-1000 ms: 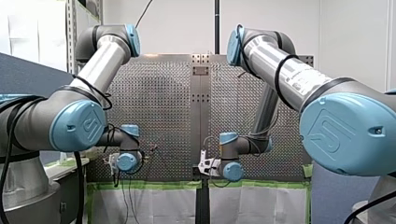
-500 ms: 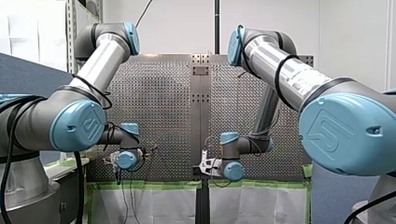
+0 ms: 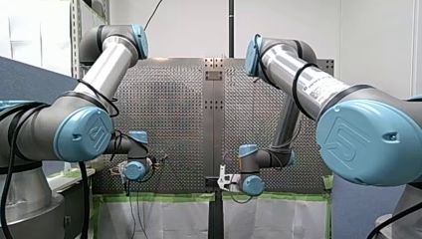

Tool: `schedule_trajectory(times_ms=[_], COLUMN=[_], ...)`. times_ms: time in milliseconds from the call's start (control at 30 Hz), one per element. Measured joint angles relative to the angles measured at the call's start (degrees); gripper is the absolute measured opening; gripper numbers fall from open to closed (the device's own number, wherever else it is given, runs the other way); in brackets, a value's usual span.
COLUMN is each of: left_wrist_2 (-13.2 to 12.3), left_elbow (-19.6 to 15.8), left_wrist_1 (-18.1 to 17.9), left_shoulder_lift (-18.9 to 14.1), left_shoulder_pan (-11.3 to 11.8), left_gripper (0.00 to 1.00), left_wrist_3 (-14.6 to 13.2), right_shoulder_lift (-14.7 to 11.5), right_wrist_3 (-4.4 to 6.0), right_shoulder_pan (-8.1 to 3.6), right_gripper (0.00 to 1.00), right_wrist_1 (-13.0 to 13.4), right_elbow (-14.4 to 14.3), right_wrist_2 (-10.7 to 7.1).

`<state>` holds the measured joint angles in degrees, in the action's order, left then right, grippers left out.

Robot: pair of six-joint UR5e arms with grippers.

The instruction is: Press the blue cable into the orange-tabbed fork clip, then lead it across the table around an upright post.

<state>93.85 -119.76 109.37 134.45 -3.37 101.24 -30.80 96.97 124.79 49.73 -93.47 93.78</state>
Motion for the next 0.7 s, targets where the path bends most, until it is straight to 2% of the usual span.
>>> schedule_trajectory(times_ms=[233, 500, 700], left_wrist_2=[-0.60, -1.57, -2.37], left_elbow=[0.98, 3.70, 4.75], left_wrist_1=[0.26, 1.93, 3.19], left_shoulder_lift=[0.20, 0.66, 0.75], left_shoulder_pan=[0.46, 1.24, 2.34], left_gripper=[0.00, 0.00, 0.00], left_wrist_3=[1.33, 3.87, 5.14], right_shoulder_lift=[0.22, 0.24, 0.20], right_wrist_3=[-0.01, -0.01, 0.02], right_shoulder_pan=[-0.19, -0.26, -1.18], right_gripper=[0.00, 0.00, 0.00], right_wrist_1=[-1.18, -3.79, -6.67], right_elbow=[1.50, 4.30, 6.64], right_wrist_2=[-0.06, -0.05, 0.52])
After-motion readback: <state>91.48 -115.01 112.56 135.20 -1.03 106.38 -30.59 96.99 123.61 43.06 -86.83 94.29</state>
